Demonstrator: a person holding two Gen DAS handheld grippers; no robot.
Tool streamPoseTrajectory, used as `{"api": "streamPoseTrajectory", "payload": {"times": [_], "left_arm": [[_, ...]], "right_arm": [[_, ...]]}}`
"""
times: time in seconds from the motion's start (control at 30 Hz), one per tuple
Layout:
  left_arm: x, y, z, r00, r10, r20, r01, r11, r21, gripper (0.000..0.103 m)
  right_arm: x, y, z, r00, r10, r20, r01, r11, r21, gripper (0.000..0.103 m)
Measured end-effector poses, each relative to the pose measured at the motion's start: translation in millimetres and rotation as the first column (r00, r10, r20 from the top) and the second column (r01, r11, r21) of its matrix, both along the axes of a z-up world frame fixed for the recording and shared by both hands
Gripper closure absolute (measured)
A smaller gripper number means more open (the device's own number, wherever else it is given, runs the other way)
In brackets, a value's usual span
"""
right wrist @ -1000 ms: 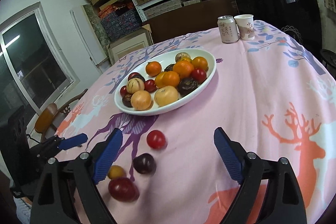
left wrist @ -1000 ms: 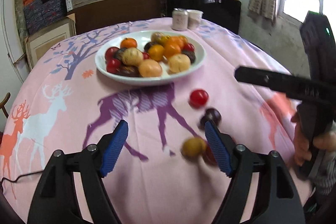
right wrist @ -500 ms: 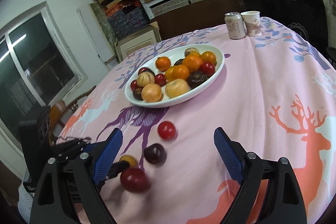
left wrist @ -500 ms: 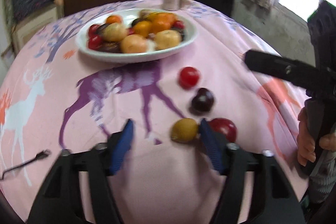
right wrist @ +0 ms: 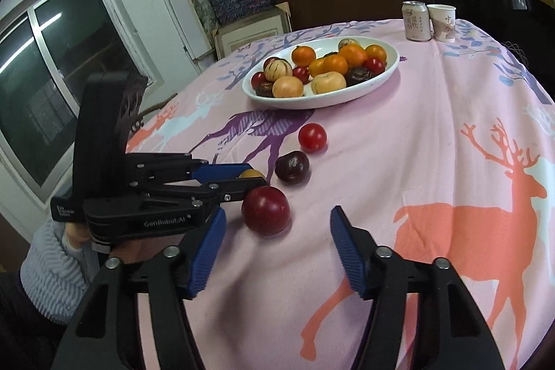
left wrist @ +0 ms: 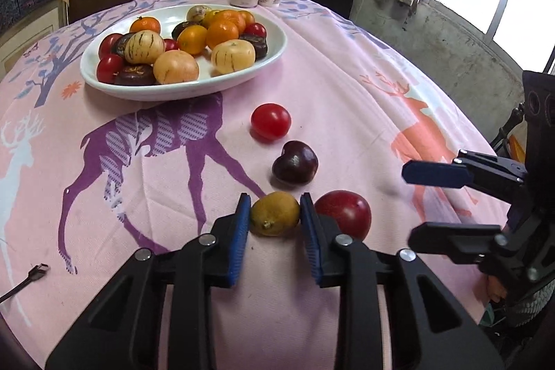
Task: Organize fruits
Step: 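Grasp a small yellow fruit with the left tool while the right tool grasps a dark red plum, then carry the yellow fruit and plum onto the white plate and open both tools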
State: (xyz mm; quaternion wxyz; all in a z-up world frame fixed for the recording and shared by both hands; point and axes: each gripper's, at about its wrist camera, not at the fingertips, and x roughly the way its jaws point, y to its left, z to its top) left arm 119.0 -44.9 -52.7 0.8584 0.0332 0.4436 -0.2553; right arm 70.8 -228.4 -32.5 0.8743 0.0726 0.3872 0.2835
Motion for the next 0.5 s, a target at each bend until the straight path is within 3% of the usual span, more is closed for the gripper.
{"api": "streamPoseTrajectory", "payload": {"times": [0.1,0.27,0.5], "left_arm": [[-4.3,8.0,5.8,0.999,0.037,0.026,-0.037,0.999,0.006,0.075],[-13.4,23.7,16.3,0.994,0.078,0.078,-0.079,0.997,0.013,0.075],[-5.1,29.7,20.8,0.991,0.103,0.089,-0.106,0.994,0.032,0.075]], "right_arm": [[3.4,12.6,-1.4,1.0,0.017,-0.019,-0.018,0.999,-0.048,0.06],[12.8,37.3,-8.3,0.997,0.06,-0.046,-0.066,0.988,-0.137,0.06],[23.6,47.3,-13.6,0.995,0.072,-0.069,-0.082,0.986,-0.146,0.065]]}}
